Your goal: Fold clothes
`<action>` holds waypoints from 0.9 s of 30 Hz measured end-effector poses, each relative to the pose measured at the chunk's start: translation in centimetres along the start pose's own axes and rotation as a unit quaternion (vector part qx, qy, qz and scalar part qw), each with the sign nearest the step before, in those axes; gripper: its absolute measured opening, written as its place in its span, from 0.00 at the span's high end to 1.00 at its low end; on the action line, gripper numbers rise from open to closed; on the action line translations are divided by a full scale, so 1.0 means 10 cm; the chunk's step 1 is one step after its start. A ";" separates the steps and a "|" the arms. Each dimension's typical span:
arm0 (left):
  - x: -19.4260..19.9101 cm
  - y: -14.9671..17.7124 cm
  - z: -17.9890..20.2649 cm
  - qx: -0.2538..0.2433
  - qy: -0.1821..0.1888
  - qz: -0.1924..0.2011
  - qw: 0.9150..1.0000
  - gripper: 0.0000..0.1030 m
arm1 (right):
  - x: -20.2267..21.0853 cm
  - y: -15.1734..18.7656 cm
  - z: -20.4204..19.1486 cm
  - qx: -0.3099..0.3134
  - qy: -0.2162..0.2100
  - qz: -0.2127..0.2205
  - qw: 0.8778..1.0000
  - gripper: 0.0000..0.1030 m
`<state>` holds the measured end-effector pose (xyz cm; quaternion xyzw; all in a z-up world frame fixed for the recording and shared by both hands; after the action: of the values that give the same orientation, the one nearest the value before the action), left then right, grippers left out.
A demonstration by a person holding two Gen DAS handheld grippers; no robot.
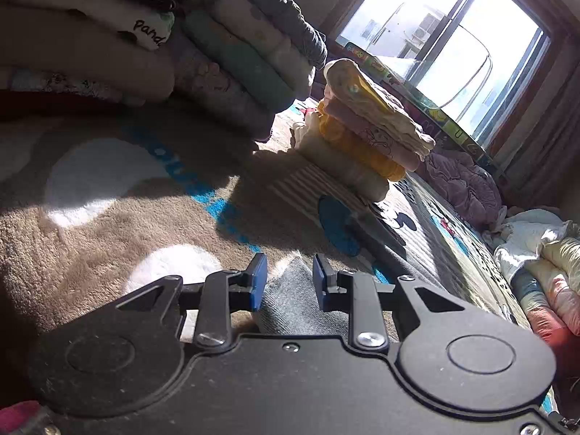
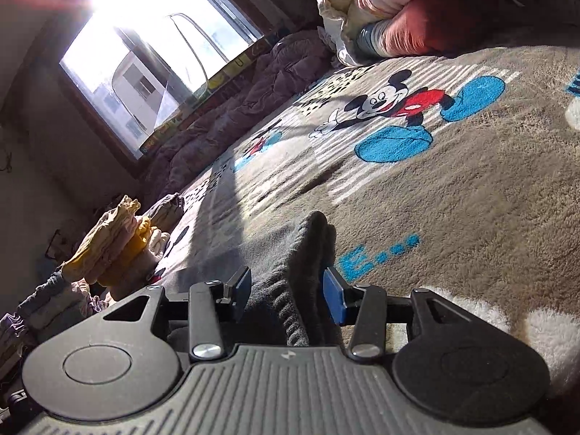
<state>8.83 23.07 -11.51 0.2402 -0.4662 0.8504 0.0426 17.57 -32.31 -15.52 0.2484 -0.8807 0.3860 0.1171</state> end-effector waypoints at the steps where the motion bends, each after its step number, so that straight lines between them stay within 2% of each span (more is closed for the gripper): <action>1: -0.01 0.01 0.08 -0.014 0.004 -0.003 1.000 0.76 | -0.08 -0.04 -0.04 0.014 -0.001 -0.005 1.000 0.56; 4: -0.05 0.06 0.27 -0.045 0.015 -0.010 0.999 0.76 | -0.31 -0.10 -0.08 0.034 -0.001 -0.028 0.999 0.56; 6: -0.09 0.08 0.38 -0.061 0.020 -0.017 0.998 0.76 | -0.51 -0.02 -0.02 0.064 0.029 -0.070 0.995 0.61; 8: -0.11 0.10 0.48 -0.078 0.026 -0.022 0.996 0.76 | -0.57 0.04 0.05 0.080 0.035 -0.075 0.993 0.65; 11: -0.15 0.12 0.63 -0.096 0.041 -0.031 0.994 0.73 | -0.55 0.03 0.01 0.105 0.043 -0.069 0.991 0.65; 13: -0.19 0.11 0.73 -0.102 0.055 -0.041 0.992 0.67 | -0.55 0.03 0.01 0.108 0.042 -0.068 0.991 0.64; 15: -0.27 0.06 0.84 -0.104 0.070 -0.050 0.991 0.56 | -0.57 0.03 0.00 0.122 0.046 -0.069 0.989 0.65; 19: -0.58 -0.10 1.06 -0.114 0.093 -0.071 0.987 0.55 | -0.67 0.00 -0.07 0.172 0.064 -0.073 0.980 0.65; 23: -1.05 -0.32 1.16 -0.121 0.081 -0.098 0.985 0.55 | -0.80 -0.10 -0.07 0.192 0.067 -0.081 0.976 0.65; 27: -1.50 -0.54 1.17 -0.142 0.054 -0.122 0.981 0.55 | -0.90 -0.23 -0.02 0.179 0.054 -0.095 0.978 0.65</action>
<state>28.02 18.85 -8.77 0.2406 -0.5462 0.7759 0.2043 26.42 -30.33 -17.57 0.3266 -0.7620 0.5375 0.1541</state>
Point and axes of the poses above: each gripper's, at about its wrist camera, not at the fingertips, and x roughly against the way its jaws point, z to its right, y to its underside, the point moved 4 cm from there along -x, roughly the way its jaws point, and after that the axes turned 3 degrees about -x, right-handed, at the moved point
